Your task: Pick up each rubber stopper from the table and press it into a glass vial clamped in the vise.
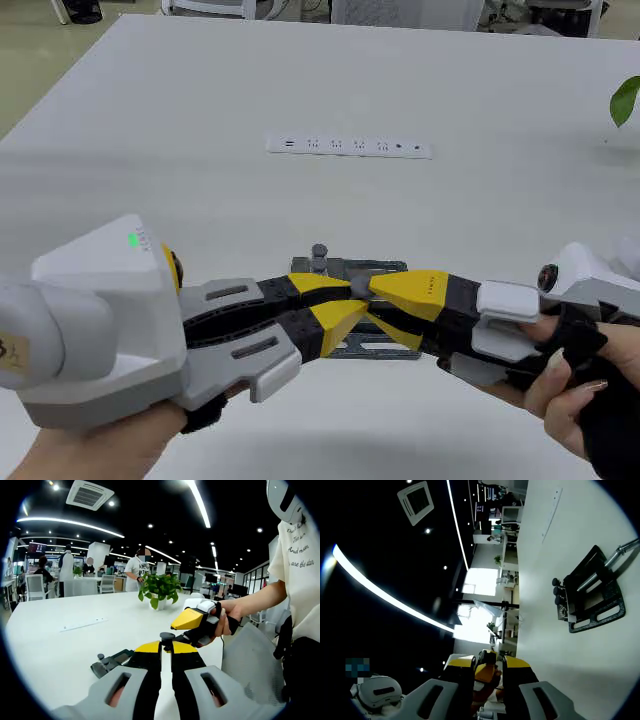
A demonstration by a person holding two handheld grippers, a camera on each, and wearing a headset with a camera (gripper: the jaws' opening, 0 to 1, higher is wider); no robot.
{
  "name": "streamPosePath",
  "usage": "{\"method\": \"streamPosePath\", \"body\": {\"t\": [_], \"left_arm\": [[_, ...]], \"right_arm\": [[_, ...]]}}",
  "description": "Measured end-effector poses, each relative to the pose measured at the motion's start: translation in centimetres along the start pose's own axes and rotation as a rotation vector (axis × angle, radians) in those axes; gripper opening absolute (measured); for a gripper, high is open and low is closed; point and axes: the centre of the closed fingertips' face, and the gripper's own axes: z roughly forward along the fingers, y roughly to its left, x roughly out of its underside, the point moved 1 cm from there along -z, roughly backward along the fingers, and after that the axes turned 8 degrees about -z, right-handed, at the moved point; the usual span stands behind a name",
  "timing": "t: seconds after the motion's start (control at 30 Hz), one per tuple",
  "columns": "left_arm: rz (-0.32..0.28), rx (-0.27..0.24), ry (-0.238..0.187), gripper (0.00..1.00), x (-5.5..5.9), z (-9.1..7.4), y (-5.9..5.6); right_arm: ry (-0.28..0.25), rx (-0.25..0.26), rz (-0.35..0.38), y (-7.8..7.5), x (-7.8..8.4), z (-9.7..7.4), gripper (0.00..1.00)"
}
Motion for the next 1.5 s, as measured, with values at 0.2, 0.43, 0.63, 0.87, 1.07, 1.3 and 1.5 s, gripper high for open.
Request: {"method": "streamPosePath", "body": {"t": [0.2, 0.43, 0.63, 0.87, 1.07, 1.3, 1.5], "left_arm": [[-0.012, -0.006, 0.006, 0.02, 0.4, 0.0, 0.1], [-0.025, -0.004, 0.023, 0.02, 0.9, -0.1, 0.1], [-0.035, -0.005, 0.034, 0.02, 1.5, -0.2, 0.1], [-0.039, -0.002, 0.05, 0.02, 2.1, -0.4, 0.1], [-0.041, 0.006, 0.061, 0.02, 2.4, -0.4, 0.0], [-0.038, 0.016, 0.076, 0.02, 2.8, -0.3, -0.1], [-0.032, 0.029, 0.101, 0.02, 3.3, -0.2, -0.5]], "right_arm": [[0.036, 0.046, -0.129, 0.0, -0.2, -0.3, 0.36], [0.14, 0.12, -0.442, 0.3, -0.6, -0.2, 0.59], [0.203, 0.11, -0.622, 1.3, -0.9, 0.3, 0.66], [0.318, 0.139, -0.846, 1.3, -1.6, 0.1, 0.71], [0.476, 0.16, -1.006, 1.2, -1.3, 0.1, 0.67], [0.702, 0.176, -1.195, 0.5, -0.7, -0.5, 0.6], [0.892, 0.143, -1.321, 0.0, 0.2, -0.6, 0.5]]}}
